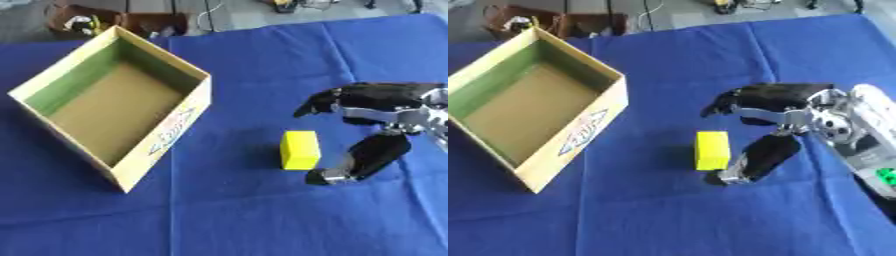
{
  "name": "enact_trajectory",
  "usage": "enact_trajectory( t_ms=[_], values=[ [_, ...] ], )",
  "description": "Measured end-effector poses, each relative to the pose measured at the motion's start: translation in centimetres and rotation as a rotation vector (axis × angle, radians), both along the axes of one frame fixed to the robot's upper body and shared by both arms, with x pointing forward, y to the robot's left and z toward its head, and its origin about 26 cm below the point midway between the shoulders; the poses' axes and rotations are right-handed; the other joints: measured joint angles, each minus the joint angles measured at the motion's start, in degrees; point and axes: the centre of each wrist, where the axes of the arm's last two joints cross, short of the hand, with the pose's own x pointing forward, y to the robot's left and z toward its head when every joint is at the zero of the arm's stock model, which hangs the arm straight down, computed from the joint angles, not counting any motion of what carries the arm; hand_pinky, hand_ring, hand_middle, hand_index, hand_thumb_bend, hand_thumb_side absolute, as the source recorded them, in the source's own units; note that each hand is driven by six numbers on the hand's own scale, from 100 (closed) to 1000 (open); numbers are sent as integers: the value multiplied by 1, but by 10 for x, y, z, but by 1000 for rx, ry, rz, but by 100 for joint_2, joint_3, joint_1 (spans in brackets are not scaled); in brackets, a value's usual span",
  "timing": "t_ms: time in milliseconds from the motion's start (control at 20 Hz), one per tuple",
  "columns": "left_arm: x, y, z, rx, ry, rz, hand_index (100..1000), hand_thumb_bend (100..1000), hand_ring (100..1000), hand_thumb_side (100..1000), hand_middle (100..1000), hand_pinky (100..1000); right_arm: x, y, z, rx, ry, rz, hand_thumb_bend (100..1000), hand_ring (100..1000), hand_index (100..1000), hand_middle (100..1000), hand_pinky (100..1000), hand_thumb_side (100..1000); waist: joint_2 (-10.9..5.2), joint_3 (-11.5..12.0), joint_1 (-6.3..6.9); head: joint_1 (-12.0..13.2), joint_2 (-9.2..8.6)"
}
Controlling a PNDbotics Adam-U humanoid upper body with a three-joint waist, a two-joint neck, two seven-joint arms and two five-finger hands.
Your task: Pick up objects on the table and place them in the box.
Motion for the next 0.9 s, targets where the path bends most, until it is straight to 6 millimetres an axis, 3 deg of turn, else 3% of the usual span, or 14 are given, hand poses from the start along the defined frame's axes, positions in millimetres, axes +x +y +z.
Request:
enact_trajectory(
  t_ms=[900],
  values=[
    [0,-3,-1,1,0,-11,620,100,431,893,551,255,20,-4,-14,-27,38,-52,475,884,967,881,923,640,230,117,33,-132,-43]
  ],
)
